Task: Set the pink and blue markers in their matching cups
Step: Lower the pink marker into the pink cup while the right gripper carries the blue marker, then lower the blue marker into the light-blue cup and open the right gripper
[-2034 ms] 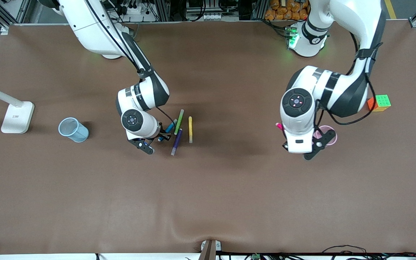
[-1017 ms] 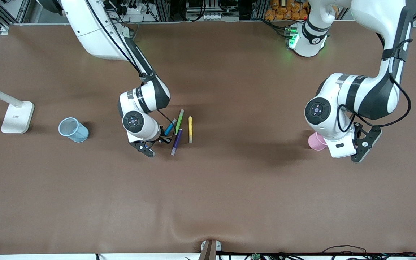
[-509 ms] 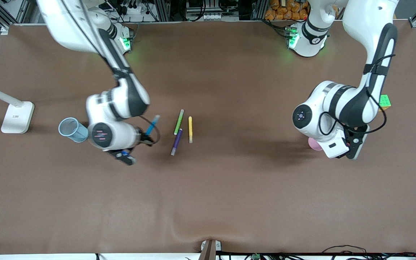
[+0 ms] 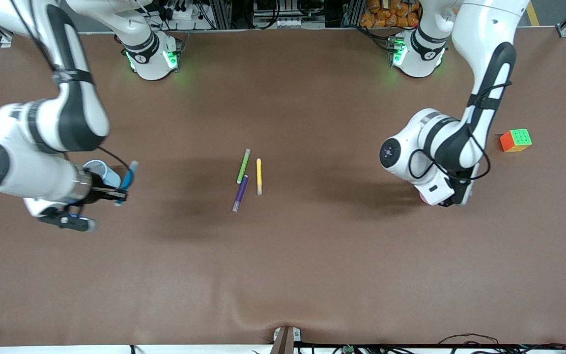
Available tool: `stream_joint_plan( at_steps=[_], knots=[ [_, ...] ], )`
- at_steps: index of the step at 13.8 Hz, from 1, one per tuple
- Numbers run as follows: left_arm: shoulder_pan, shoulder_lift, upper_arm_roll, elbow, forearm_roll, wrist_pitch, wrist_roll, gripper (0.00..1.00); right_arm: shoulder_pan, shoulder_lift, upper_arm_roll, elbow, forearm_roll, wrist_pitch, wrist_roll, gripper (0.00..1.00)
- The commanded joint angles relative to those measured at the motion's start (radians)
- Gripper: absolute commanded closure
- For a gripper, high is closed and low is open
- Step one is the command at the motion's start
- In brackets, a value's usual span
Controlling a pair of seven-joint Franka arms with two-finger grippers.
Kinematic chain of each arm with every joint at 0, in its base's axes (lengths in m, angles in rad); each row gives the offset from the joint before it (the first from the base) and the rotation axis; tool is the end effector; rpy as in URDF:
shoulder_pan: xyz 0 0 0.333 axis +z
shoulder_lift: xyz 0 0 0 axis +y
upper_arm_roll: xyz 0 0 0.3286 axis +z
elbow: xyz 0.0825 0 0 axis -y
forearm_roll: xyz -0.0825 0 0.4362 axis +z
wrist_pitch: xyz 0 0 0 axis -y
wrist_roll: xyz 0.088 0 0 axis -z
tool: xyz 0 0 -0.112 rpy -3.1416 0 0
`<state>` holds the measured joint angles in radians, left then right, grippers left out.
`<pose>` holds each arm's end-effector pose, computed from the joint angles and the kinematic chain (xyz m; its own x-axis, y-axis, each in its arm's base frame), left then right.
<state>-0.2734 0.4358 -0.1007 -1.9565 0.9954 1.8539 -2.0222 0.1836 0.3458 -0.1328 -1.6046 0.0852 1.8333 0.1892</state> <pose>0.5995 -0.1597 0.2157 0.4258 0.5057 0.7503 0.8993 -0.3281 -0.2892 0.6971 0.0516 0.4095 0.9804 -0.1575 -0.1182 -0.1600 -0.9870 -0.0123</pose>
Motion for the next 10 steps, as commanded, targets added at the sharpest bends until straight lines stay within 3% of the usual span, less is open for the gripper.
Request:
stream_joint_plan(
  at_steps=[1, 6, 10],
  knots=[
    [-0.027, 0.017, 0.004, -0.018, 0.028, -0.036, -0.061, 1.00, -0.053, -0.045, 0.016, -0.012, -0.079, 0.003, -0.135, 1.00],
    [-0.036, 0.018, 0.004, -0.024, 0.029, -0.071, -0.070, 0.83, -0.147, -0.122, 0.018, -0.058, -0.078, 0.052, -0.288, 1.00],
    [-0.041, 0.018, 0.004, -0.024, 0.029, -0.079, -0.070, 0.66, -0.159, -0.273, 0.016, -0.303, -0.081, 0.259, -0.330, 1.00]
  ],
)
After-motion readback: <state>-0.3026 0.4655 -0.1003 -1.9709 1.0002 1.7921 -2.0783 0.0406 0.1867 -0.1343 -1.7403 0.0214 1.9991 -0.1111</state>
